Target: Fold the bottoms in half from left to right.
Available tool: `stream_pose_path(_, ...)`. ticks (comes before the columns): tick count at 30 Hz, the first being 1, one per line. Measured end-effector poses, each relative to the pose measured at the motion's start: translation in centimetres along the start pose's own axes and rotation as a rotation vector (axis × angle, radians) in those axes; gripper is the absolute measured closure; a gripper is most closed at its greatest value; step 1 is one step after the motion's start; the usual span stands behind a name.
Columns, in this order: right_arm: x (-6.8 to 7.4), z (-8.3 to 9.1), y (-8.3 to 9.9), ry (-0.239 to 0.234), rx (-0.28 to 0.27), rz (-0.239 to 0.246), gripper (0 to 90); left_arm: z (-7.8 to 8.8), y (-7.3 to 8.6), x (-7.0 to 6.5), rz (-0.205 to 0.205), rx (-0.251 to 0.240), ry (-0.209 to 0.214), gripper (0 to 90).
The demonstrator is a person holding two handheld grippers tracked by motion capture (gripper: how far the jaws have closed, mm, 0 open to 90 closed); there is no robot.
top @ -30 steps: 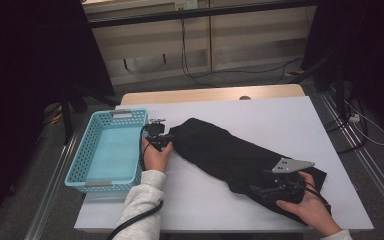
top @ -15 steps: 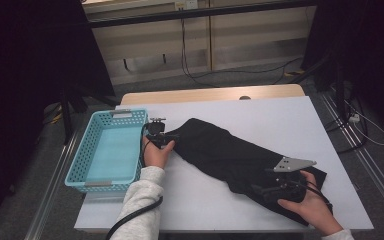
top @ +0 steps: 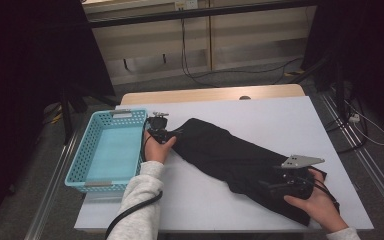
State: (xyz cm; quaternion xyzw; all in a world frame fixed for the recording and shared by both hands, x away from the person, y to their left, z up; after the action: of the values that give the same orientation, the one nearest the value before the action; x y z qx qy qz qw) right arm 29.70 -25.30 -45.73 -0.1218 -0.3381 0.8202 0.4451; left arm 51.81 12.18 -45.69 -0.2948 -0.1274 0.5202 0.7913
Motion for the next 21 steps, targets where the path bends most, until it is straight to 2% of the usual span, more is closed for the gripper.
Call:
stream_pose_path(2, 0.0, 0.2, 0.0, 0.001, -0.002, 0.004, 23.8, -0.5, -0.2, 0.1, -0.012, 0.004, 0.032, 24.3)
stream_pose_path(4, -0.2, 0.3, 0.1, 0.004, -0.004, -0.002, 23.7, -1.0, -0.3, 0.2, -0.034, 0.022, 0.013, 25.8)
stream_pose_path(5, -0.2, 0.3, 0.1, 0.005, -0.003, -0.004, 23.6, -1.4, -0.1, 0.3, -0.02, 0.031, 0.037, 26.9)
stream_pose_path(7, -0.4, 0.4, 0.3, 0.009, 0.001, -0.008, 23.6, -1.3, -0.1, 0.2, -0.006, 0.028, 0.02, 34.0)
stream_pose_path(8, -0.5, 0.4, 0.4, 0.012, 0.003, -0.014, 23.6, -1.1, -0.1, 0.2, -0.006, 0.039, 0.019, 43.4)
stream_pose_path(10, -0.7, 0.6, 0.6, 0.018, 0.004, -0.021, 23.7, -0.9, -0.3, 0.2, 0.006, 0.072, 0.047, 59.5)
stream_pose_path(11, -0.8, 0.6, 0.6, 0.021, 0.004, -0.021, 24.0, -0.9, -0.4, 0.1, 0.026, 0.091, 0.089, 68.7)
stream_pose_path(12, -0.9, 0.7, 0.7, 0.027, 0.008, -0.023, 24.3, -0.9, -0.4, 0.0, 0.046, 0.097, 0.125, 81.7)
stream_pose_path(13, -1.0, 0.8, 0.7, 0.03, 0.007, -0.025, 24.9, -1.0, -0.4, -0.1, 0.037, 0.091, 0.109, 83.3)
stream_pose_path(16, -1.2, 1.2, 1.1, 0.048, 0.015, -0.027, 27.3, -0.7, -0.8, -0.3, 0.046, 0.107, 0.091, 87.2)
stream_pose_path(20, -1.2, 1.2, 1.7, 0.059, 0.04, -0.008, 37.7, 0.1, -1.2, 0.4, 0.067, 0.077, 0.053, 87.9)
stream_pose_path(21, -1.2, 1.1, 1.8, 0.06, 0.043, -0.004, 39.2, 0.4, -1.3, 0.6, 0.082, 0.057, 0.035, 87.9)
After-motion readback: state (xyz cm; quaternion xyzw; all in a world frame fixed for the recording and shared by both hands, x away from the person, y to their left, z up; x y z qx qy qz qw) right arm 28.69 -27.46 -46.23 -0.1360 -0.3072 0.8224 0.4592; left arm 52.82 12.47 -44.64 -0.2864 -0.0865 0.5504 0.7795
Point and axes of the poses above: each handheld gripper's, and its own axes: z roughly backward along the jaws, y roughly out of its underside, x roughly to its left, the point moved 1 cm from there along -z, roughly forward along the jaws, and after that the axes turned 9 degrees about x, right-handed, at the moved point
